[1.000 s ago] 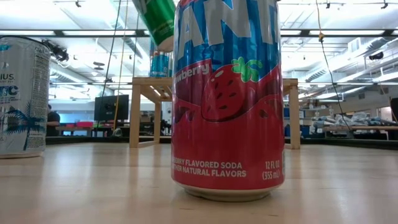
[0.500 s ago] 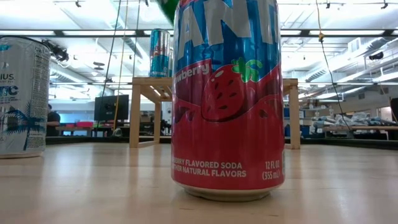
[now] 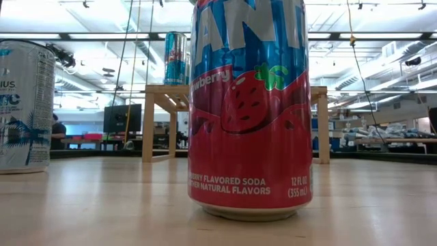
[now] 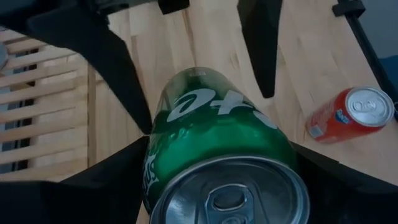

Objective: Place canned beverage on shelf
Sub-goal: Put the green soda can on the shelf aligned with the other green soda can

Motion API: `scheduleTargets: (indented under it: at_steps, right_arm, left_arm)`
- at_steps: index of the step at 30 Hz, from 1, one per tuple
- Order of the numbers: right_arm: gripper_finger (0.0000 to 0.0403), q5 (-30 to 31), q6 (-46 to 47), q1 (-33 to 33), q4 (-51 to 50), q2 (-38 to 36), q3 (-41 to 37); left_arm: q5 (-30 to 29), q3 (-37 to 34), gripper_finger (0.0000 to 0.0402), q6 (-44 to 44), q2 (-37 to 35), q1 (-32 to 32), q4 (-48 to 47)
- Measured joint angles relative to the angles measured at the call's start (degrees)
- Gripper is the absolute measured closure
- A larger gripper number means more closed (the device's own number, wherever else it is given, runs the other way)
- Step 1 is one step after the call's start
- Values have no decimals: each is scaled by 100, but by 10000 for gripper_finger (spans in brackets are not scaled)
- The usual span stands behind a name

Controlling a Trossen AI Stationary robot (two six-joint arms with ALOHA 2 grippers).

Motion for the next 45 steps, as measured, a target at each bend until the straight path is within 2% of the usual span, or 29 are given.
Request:
scheduleTargets:
  at_steps: [11,25,36,40,45]
  right_arm:
    - [25,-358,269,-42,148,167,-3]
    - [27,-470,235,-33,219,388,8]
    - [90,-676,238,-50,-8,349,120]
    - [91,-663,216,-81,-17,349,124]
    - [90,-702,223,-76,-22,349,126]
  left_arm:
    - [20,2,83,-88,157,-20,66]
    - [142,2,74,-215,162,-11,395]
    - [261,11,72,-89,151,-2,379]
    - [258,11,67,14,151,10,358]
    - [275,11,56,-258,151,33,409]
